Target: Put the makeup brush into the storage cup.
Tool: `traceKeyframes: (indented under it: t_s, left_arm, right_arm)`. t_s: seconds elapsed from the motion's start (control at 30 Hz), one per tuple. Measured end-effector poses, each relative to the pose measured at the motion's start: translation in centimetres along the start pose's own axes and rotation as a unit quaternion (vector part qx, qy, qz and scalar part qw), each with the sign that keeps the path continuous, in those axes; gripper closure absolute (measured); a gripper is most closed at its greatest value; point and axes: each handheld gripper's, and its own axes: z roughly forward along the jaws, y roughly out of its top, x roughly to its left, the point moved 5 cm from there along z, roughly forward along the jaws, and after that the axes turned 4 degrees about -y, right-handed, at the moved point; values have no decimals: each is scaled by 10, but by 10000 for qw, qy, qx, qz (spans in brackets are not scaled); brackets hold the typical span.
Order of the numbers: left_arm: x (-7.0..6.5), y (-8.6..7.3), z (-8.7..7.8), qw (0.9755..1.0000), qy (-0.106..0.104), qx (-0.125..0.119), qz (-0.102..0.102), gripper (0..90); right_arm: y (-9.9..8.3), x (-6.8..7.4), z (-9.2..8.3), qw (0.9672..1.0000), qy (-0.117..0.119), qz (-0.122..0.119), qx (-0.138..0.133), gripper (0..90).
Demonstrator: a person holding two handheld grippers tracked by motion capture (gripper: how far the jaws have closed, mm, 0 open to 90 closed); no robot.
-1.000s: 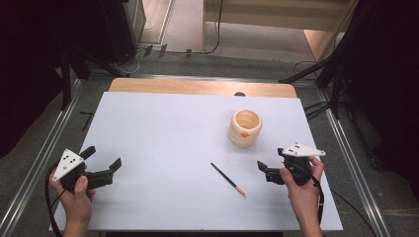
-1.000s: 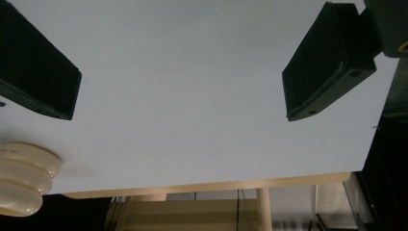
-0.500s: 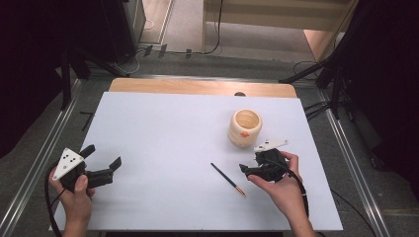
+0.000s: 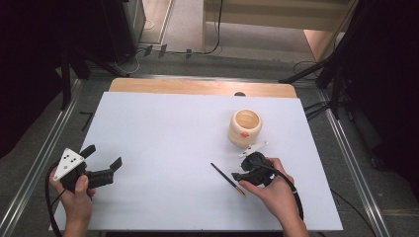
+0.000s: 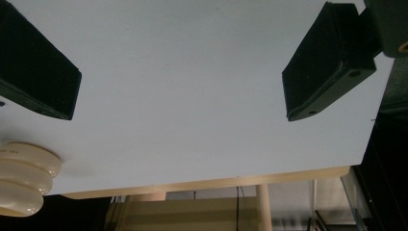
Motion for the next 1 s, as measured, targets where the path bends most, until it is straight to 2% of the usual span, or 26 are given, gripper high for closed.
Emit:
traceKeyframes:
  t_s: [0.07, 0.1, 0.27, 0.53, 0.63, 0.7, 0.73, 0.9, 1.0]
  left_arm:
    - [0, 0, 0, 10000, 1, 4, -3, 5]
    - [0, 0, 0, 10000, 0, 4, 1, 5]
    - [-1, 0, 0, 10000, -4, 3, 9, 5]
    - [-1, -1, 1, 10000, -5, 21, 37, 5]
    - [-1, -1, 1, 10000, -12, 26, 30, 5]
    - [-2, -1, 1, 10000, -22, 45, 46, 5]
    - [-2, -1, 1, 10000, -22, 45, 46, 5]
    - [-5, -2, 6, 9999, -59, 92, 77, 5]
    - [-7, -2, 8, 9999, -105, 104, 80, 5]
  right_arm:
    - [0, 1, 1, 10000, 29, 1, 28, 586]
    - [-1, 5, 3, 9998, 113, 23, 149, 621]
    - [-2, 15, 8, 9986, 302, -35, 441, 660]
    - [-2, 19, 13, 9978, 304, -105, 587, 691]
    - [-4, 20, 17, 9973, 271, -171, 656, 737]
    - [-8, 23, 22, 9961, 209, -265, 812, 773]
    - [-8, 23, 22, 9965, 159, -292, 768, 788]
    - [-7, 25, 23, 9959, -2, -284, 853, 812]
    - [-6, 26, 23, 9955, -14, -234, 913, 833]
